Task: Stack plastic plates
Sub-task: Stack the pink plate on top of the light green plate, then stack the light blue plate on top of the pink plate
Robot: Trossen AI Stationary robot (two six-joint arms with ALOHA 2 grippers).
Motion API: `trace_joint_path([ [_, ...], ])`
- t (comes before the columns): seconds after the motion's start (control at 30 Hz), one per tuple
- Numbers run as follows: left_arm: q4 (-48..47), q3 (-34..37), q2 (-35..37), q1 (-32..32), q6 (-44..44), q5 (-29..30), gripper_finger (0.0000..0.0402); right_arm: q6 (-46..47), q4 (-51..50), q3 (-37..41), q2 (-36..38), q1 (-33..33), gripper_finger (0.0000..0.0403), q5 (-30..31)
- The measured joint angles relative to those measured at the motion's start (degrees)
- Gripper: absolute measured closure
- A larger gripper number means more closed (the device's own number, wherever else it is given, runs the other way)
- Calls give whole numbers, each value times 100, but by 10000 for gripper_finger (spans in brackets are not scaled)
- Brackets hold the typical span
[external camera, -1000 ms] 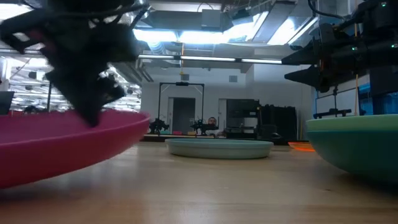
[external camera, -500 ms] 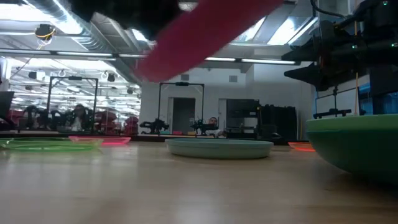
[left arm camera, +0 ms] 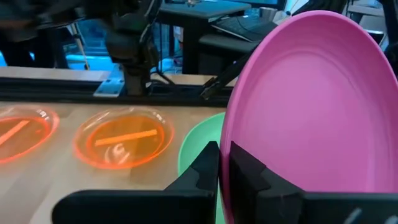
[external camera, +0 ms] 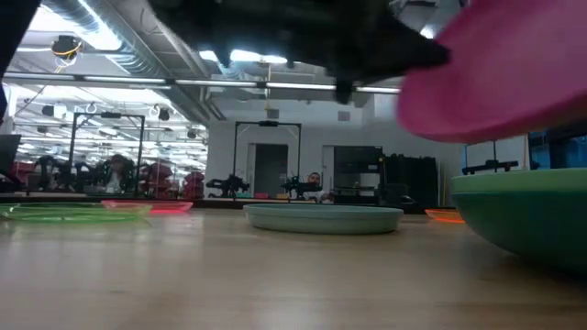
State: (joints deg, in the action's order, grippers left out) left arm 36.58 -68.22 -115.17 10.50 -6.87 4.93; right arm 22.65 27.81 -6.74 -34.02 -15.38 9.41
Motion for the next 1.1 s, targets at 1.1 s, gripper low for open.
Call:
trace_joint_path([
  [1.1, -605, -1046, -975, -26, 123, -244, 290, 114, -132, 0, 2, 2, 120, -240],
])
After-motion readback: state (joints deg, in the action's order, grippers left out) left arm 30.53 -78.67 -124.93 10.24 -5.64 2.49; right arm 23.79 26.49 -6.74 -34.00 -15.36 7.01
